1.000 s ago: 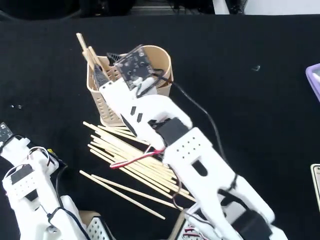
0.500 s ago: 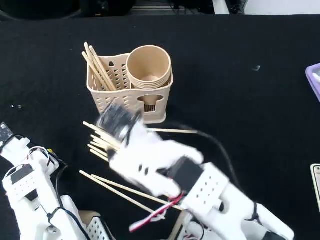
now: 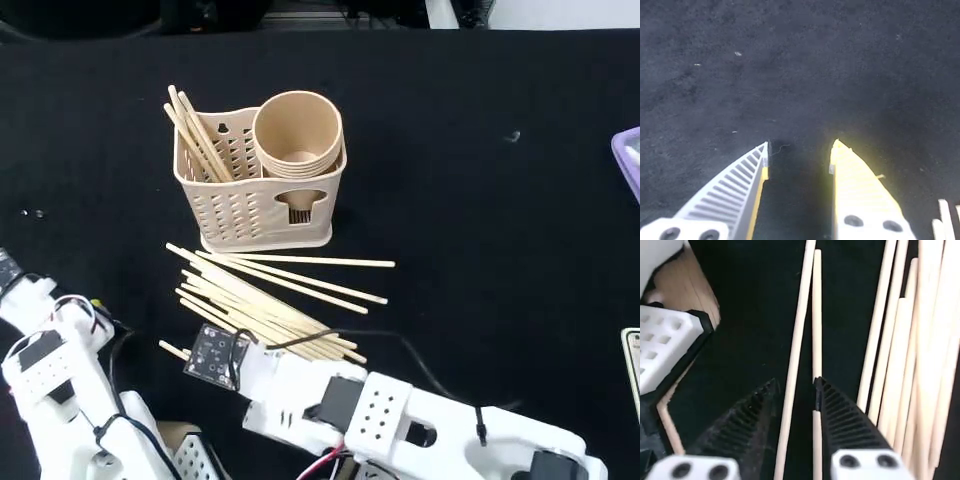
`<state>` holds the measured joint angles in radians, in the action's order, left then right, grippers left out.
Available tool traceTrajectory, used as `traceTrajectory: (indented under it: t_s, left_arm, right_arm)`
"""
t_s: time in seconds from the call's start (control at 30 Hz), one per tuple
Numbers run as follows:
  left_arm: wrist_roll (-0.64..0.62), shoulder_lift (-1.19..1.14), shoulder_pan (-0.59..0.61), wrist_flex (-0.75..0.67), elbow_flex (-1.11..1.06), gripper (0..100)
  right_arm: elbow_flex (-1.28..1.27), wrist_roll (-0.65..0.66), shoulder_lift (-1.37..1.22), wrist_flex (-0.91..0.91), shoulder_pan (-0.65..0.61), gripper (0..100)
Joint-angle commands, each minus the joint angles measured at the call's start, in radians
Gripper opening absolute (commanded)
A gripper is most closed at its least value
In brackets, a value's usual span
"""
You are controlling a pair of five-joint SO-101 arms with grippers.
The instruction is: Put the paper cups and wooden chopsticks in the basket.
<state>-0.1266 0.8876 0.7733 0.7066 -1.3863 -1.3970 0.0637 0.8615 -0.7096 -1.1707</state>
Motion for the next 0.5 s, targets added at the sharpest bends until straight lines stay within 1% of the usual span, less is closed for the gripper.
traceTrajectory:
  t_s: [0.0, 0.07, 0.2, 0.4, 0.47]
  left_arm:
    - [-0.006, 0.015, 0.022, -0.018, 0.059, 21]
    - [-0.006, 0.015, 0.021, -0.02, 0.059, 21]
    - [-0.006, 0.015, 0.022, -0.02, 0.059, 21]
    - [-0.008, 0.015, 0.028, -0.02, 0.061, 21]
    - [-0.008, 0.015, 0.05, -0.014, 0.074, 21]
  right_arm:
    - [0.007, -0.006, 0.03, 0.021, -0.017, 11.8]
    - [0.008, -0.006, 0.03, 0.023, -0.017, 13.8]
    - [0.008, -0.006, 0.03, 0.015, -0.02, 22.0]
    - [0.013, -0.008, 0.028, 0.02, -0.015, 21.2]
    - [0.024, -0.034, 0.019, 0.014, -0.015, 21.4]
